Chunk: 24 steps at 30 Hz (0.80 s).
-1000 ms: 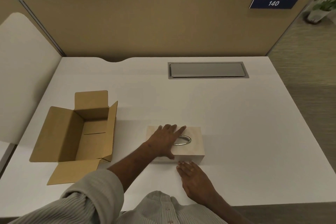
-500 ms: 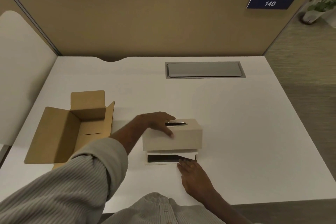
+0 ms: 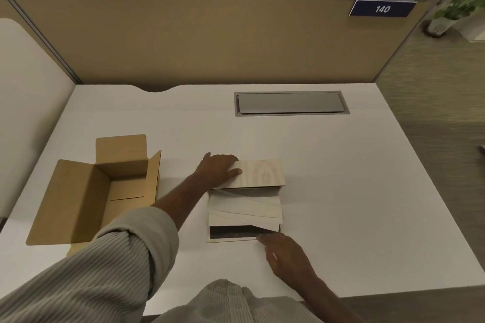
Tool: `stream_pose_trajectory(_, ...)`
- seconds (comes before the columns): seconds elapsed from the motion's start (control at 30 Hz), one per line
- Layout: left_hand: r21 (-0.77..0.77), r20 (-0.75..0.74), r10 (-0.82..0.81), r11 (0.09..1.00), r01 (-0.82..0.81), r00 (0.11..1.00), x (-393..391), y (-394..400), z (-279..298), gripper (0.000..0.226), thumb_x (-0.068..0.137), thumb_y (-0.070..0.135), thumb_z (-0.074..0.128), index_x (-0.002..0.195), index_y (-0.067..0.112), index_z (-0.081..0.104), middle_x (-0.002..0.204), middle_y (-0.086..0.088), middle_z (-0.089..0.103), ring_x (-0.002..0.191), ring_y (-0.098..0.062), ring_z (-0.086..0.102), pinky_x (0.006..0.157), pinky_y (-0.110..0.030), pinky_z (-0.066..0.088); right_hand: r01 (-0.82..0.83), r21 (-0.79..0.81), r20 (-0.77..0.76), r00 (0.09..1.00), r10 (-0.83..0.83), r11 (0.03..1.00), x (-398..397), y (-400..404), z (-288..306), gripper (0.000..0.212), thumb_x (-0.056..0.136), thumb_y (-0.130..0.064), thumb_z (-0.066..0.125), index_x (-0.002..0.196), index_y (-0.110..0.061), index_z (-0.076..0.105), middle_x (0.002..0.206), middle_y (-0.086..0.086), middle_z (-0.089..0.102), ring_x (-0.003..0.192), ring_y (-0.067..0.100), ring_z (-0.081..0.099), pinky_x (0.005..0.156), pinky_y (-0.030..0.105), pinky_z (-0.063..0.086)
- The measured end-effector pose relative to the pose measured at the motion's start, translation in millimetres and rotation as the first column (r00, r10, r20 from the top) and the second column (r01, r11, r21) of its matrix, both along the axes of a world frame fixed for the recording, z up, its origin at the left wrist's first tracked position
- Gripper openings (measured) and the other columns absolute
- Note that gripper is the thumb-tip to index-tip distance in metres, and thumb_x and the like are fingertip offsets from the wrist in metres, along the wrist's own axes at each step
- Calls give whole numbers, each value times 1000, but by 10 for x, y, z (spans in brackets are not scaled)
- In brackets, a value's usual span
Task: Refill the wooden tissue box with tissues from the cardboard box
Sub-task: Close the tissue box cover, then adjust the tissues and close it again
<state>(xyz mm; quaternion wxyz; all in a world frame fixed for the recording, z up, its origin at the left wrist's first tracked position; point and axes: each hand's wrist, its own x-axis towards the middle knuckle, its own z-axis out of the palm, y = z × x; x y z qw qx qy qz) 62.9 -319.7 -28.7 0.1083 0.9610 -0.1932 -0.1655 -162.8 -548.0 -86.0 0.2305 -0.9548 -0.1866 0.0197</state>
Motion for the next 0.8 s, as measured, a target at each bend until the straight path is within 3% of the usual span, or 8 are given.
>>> stream_pose_trajectory(0.1, 27, 2, 3, 1000, -3, 1000, -34, 3, 5, 50, 95, 55, 44, 135, 26, 50, 138, -2, 58, 130, -24, 50, 116, -48, 23, 57, 96, 96, 993, -67, 994, 154, -50, 97, 42, 79, 0, 73, 118, -17, 70, 113, -3, 71, 104, 13, 65, 90, 31, 53)
stream_pose_trajectory(0.17, -51, 151, -23, 998, 31, 988, -104, 19, 74, 46, 95, 44, 53, 136, 23, 53, 141, -4, 55, 135, -25, 44, 115, -46, 24, 51, 88, 198, 978, -67, 995, 314, -81, 193, 32, 85, -6, 67, 115, -16, 69, 108, -2, 70, 101, 14, 61, 87, 29, 48)
stream_pose_trajectory(0.23, -228, 407, -27, 965, 131, 913, -264, 11, 193, 29, 92, 28, 58, 119, 20, 64, 121, -4, 66, 115, -25, 58, 100, -41, 40, 41, 64, 285, 957, -57, 997, 473, -110, 276, 21, 90, -16, 63, 110, -17, 69, 102, -2, 69, 96, 16, 58, 84, 28, 44)
stream_pose_trajectory(0.3, -368, 490, -25, 900, 232, 872, -530, 7, 254, 15, 92, 22, 57, 105, 23, 66, 98, 2, 69, 89, -17, 62, 80, -34, 49, 16, 34, 317, 948, -26, 999, 586, -120, 321, 18, 92, -22, 64, 108, -19, 69, 101, -3, 69, 95, 17, 59, 87, 27, 42)
stream_pose_trajectory(0.4, -377, 357, -182, 869, 320, 916, -1012, 50, 99, 18, 94, 32, 55, 110, 26, 61, 104, 5, 68, 92, -12, 61, 77, -32, 54, -66, -73, 206, 975, 79, 995, 658, -65, 295, 43, 88, -39, 68, 124, -16, 64, 125, 1, 66, 117, 22, 59, 105, 33, 40)
stream_pose_trajectory(0.57, -104, 133, -281, 950, 295, 951, -1331, 119, -369, 86, 82, 56, 64, 150, 15, 31, 157, -11, 33, 146, -29, 29, 121, -45, 26, -186, -308, -109, 981, 160, 933, 778, 79, 190, 110, 73, -58, 73, 153, -5, 21, 161, 13, 21, 148, 30, 17, 120, 45, 8)
stream_pose_trajectory(0.67, -3, 85, -227, 974, 228, 970, -1263, 54, -476, 114, 71, 59, 73, 155, 12, 12, 159, -14, 24, 146, -34, 24, 122, -49, 18, -196, -365, -155, 977, 148, 910, 931, 121, 178, 113, 72, -55, 76, 154, -6, 16, 161, 13, 19, 148, 31, 16, 122, 45, 6)
stream_pose_trajectory(0.8, 87, 64, -163, 984, 157, 985, -1193, -62, -568, 115, 73, 50, 76, 155, 13, 4, 161, -14, 15, 148, -35, 16, 123, -50, 11, -191, -324, -137, 979, 154, 926, 1075, 113, 170, 96, 70, -33, 82, 148, -6, 33, 151, 14, 39, 139, 33, 37, 118, 45, 24)
